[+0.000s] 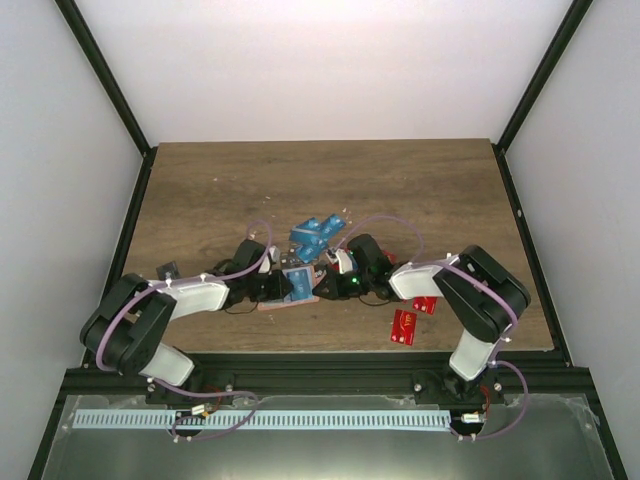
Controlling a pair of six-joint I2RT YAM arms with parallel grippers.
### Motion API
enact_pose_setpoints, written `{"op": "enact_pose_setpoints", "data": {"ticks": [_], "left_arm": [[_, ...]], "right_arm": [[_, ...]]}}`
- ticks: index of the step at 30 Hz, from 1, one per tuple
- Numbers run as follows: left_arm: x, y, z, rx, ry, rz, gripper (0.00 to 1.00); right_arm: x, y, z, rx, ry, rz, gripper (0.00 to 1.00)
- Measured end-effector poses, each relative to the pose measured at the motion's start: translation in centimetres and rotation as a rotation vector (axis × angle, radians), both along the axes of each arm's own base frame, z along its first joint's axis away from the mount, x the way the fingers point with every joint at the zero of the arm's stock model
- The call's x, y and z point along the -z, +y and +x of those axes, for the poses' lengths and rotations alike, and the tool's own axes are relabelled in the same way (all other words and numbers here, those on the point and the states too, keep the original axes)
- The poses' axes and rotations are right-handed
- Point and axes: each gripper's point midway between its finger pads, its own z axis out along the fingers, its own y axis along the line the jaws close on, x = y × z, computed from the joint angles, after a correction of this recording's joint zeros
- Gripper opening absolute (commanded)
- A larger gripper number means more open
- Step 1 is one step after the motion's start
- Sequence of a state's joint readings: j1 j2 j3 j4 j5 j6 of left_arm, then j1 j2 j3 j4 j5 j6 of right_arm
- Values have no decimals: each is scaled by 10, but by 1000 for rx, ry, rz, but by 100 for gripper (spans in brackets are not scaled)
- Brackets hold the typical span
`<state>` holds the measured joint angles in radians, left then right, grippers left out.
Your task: Put the credit cards into the card holder
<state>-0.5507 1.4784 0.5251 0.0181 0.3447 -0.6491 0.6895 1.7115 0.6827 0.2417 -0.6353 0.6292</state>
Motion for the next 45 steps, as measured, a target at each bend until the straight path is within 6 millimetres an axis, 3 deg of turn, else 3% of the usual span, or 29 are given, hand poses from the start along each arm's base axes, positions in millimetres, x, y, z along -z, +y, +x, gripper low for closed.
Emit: {"op": "enact_pose_setpoints", "data": {"ticks": [5,10,20,45], "left_arm": [[0,-3,4,3,-7,-5,14],[1,-4,4,7,-11,-3,4],[4,-7,7,22,-27,-2,4],[5,-7,8,23,-50,2,4]], "right_arm": [[2,1,1,0,3,-4,21],[1,3,6,6,-6,-6,25],[11,4,12,22,1,-34,27],[11,0,17,52,-11,-61,32]]}}
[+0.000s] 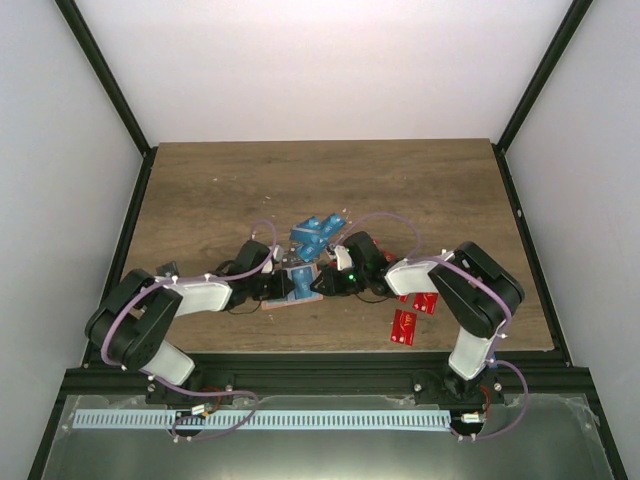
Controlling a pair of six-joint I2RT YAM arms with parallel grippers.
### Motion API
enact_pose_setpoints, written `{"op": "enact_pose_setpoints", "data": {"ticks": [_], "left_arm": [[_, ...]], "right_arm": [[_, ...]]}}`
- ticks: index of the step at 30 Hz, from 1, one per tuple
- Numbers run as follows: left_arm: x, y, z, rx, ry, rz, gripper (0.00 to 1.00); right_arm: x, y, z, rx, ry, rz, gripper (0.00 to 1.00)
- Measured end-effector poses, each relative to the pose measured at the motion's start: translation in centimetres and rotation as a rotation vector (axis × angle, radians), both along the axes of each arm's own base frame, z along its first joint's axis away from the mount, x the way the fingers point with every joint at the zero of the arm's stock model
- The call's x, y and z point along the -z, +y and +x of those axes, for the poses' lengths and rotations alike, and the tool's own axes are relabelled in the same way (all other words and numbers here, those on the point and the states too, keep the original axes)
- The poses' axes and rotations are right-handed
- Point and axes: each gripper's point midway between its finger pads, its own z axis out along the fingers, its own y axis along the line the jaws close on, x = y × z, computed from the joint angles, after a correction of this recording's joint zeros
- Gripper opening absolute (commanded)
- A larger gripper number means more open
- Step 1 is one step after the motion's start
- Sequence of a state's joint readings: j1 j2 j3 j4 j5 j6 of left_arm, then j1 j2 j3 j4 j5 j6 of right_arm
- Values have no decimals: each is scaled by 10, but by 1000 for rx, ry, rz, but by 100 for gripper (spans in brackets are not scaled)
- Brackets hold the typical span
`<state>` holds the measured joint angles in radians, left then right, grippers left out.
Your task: Put the credit cards into the card holder
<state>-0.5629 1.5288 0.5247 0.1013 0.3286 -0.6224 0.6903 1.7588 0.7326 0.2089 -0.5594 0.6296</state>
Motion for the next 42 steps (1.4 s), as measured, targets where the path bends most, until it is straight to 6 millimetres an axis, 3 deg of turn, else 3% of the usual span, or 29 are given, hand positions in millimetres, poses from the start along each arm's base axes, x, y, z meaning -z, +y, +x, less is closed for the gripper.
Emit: {"op": "enact_pose_setpoints", "data": {"ticks": [31,42], "left_arm": [[0,3,-1,-10,-17,4,4],[0,3,-1,-9,-17,3,4]], "right_arm": [[-14,9,1,-19,-23,27,29],[-5,7,0,-12,-6,3,29]]}}
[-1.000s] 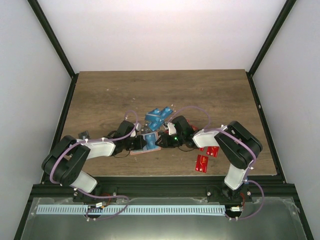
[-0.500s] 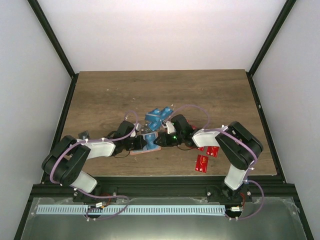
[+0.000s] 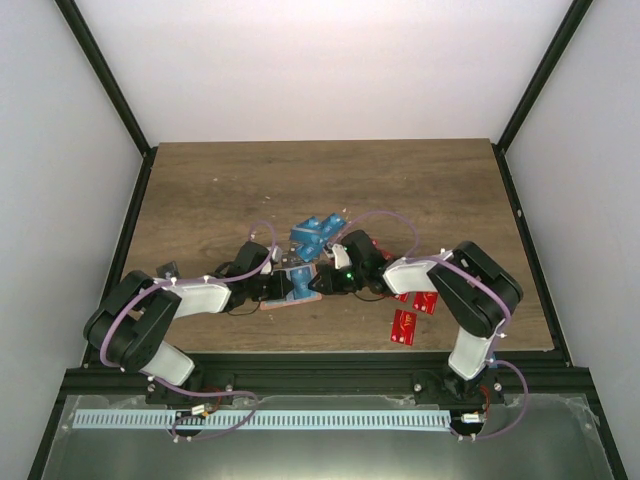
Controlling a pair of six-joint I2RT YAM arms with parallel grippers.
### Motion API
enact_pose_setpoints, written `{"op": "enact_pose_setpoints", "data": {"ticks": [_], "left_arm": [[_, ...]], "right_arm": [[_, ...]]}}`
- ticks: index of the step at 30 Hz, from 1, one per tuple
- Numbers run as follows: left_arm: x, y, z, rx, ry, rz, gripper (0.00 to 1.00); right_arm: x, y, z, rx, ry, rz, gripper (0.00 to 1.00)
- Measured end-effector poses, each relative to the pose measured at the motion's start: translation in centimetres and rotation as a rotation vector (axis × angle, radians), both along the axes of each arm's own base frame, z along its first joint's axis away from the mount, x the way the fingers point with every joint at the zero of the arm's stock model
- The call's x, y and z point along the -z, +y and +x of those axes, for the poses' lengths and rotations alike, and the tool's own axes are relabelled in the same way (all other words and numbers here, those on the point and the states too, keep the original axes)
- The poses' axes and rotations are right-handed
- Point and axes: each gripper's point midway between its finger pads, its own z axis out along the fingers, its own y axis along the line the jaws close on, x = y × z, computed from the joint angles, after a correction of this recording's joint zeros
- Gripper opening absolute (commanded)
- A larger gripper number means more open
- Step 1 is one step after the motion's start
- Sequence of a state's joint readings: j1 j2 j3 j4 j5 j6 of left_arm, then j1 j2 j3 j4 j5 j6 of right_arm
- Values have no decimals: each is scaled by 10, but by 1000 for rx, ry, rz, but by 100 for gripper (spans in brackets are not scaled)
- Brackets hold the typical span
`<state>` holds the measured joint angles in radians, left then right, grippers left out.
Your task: Put the credit cards into the card holder
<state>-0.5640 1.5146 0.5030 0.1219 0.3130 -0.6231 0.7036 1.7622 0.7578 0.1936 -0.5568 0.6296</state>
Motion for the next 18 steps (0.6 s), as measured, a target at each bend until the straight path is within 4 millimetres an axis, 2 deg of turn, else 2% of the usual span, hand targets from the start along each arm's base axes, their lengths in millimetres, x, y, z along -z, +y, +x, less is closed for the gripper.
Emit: {"op": "enact_pose_setpoints", "data": {"ticks": [13,18], "left_arm": [[0,-1,0,1,-1,-3,4],[0,-1,0,2,-2,-4,4]], "right_arm": [[5,2,-2,-11,14,1,27],[2,10,-3,-28,8,0,26]]}}
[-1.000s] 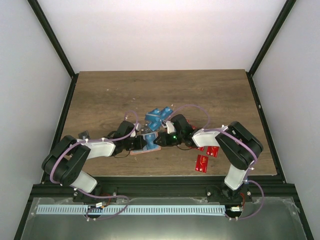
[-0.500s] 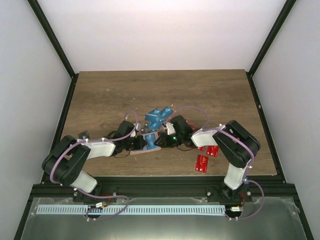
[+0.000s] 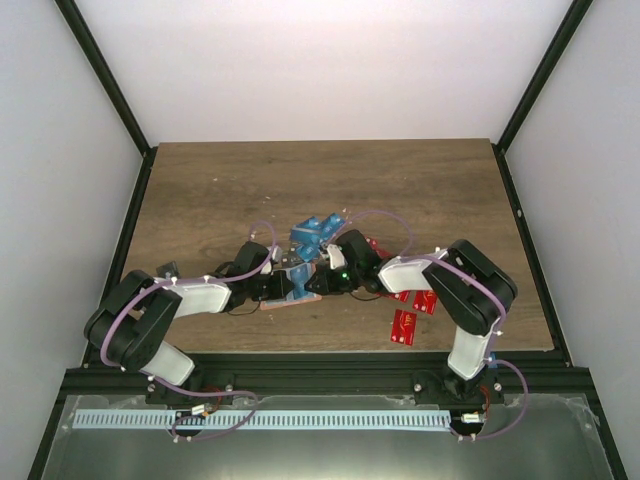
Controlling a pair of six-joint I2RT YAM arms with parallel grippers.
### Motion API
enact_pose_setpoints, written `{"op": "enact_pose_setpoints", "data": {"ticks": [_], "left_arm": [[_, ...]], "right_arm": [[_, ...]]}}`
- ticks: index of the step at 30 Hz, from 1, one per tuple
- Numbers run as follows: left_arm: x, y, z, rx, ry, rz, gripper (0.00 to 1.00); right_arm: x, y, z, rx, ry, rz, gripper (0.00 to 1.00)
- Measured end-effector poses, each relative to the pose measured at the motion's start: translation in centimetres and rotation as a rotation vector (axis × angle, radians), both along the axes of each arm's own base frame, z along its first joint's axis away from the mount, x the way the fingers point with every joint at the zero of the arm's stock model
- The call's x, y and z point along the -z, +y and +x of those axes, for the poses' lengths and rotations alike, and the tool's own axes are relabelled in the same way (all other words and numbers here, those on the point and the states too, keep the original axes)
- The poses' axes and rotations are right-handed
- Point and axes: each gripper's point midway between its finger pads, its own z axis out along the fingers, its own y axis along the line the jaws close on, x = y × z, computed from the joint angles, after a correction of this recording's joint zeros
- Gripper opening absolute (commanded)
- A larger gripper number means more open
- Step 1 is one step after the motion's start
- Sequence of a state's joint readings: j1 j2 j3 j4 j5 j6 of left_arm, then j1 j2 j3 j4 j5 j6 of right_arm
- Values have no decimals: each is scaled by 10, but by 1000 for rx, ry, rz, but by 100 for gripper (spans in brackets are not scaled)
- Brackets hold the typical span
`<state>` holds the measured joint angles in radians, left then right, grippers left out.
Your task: Put the credit cards into the card holder
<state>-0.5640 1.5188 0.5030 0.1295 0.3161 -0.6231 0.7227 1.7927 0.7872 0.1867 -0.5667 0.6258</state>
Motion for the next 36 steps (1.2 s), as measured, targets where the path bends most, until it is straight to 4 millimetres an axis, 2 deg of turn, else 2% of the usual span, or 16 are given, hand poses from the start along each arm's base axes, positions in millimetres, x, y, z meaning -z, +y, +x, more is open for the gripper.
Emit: {"op": "enact_pose_setpoints", "data": {"ticks": [11,18,36], "left_arm": [[0,0,0,0,0,0,4],[0,0,0,0,0,0,4],[0,0,0,1,-1,0,4]], "right_arm": [[2,-1,0,6,-9,-49,25],[3,-3,0,11,-19,-85,22],[-2,7,-2,3,-71,-180,21]]}}
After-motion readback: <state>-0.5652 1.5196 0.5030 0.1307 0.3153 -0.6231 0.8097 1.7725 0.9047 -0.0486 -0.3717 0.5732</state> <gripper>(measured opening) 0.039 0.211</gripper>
